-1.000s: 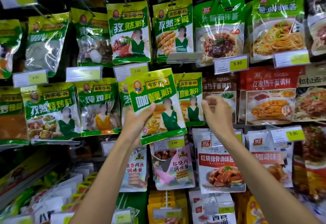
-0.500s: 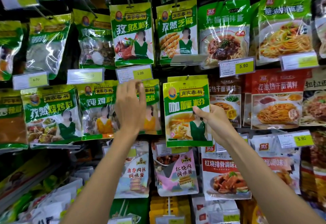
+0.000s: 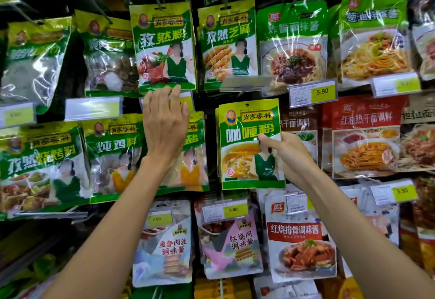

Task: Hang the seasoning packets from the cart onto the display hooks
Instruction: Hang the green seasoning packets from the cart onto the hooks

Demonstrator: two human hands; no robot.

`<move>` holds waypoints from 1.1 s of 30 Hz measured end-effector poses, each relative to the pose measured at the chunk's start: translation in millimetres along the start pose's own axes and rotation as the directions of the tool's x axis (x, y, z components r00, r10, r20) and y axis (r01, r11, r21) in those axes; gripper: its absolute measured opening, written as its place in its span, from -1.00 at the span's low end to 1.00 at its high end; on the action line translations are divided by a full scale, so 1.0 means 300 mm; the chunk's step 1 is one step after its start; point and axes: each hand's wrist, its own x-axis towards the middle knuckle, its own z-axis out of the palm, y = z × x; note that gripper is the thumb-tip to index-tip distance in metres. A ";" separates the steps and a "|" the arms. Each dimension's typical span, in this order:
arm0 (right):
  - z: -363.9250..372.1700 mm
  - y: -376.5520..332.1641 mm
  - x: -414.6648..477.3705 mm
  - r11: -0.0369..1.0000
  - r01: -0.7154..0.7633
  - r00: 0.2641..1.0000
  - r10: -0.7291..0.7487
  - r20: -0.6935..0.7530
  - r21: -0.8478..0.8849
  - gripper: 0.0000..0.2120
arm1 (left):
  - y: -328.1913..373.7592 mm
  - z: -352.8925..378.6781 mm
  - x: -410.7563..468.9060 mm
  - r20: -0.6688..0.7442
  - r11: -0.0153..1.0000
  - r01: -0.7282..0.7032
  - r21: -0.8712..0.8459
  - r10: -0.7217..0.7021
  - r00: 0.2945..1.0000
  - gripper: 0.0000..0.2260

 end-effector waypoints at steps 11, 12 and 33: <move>0.000 0.015 0.046 0.991 -0.120 0.992 0.118 0.055 0.051 -0.68 | 0.003 0.017 -0.011 -0.075 1.000 0.018 -0.018 -0.019 0.997 -0.71; 0.001 0.015 0.052 0.990 -0.127 0.991 0.124 0.056 0.056 -0.69 | 0.003 0.017 -0.011 -0.077 1.000 0.015 -0.019 -0.016 0.997 -0.71; 0.008 0.079 0.034 0.877 0.141 0.936 -0.269 -0.227 -0.459 -0.84 | 0.014 -0.034 -0.004 0.049 0.994 0.049 -0.102 -0.044 0.998 -0.67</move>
